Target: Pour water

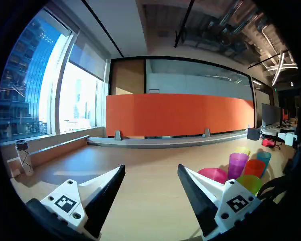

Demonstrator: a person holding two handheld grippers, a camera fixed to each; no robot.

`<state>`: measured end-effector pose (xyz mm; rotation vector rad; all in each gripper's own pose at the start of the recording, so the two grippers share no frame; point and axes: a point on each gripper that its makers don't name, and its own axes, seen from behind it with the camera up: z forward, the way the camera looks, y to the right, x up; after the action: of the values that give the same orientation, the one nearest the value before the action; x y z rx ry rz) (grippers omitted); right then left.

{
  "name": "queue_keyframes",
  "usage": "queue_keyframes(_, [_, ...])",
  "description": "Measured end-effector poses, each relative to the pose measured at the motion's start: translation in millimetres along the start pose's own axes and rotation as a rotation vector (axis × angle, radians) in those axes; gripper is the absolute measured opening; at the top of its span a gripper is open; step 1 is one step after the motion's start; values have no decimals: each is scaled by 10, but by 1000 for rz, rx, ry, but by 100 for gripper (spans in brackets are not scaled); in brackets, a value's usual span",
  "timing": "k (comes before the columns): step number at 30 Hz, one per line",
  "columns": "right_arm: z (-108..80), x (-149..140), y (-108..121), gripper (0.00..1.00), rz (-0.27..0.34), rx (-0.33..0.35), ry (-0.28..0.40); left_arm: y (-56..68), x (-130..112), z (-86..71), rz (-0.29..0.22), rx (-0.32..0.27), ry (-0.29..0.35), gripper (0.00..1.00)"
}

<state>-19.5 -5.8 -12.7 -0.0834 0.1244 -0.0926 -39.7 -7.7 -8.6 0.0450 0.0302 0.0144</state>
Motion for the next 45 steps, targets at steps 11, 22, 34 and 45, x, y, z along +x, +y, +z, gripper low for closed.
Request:
queue_keyframes(11, [12, -68, -41, 100, 23, 10, -15, 8, 5, 0, 0, 0, 0, 97])
queue_keyframes(22, [-5, -78, -39, 100, 49, 13, -15, 11, 1, 2, 0, 0, 0, 97])
queue_keyframes(34, [-26, -67, -45, 100, 50, 20, -15, 11, 2, -2, 0, 0, 0, 97])
queue_keyframes(45, [-35, -77, -51, 100, 51, 21, -17, 7, 1, -1, 0, 0, 0, 97])
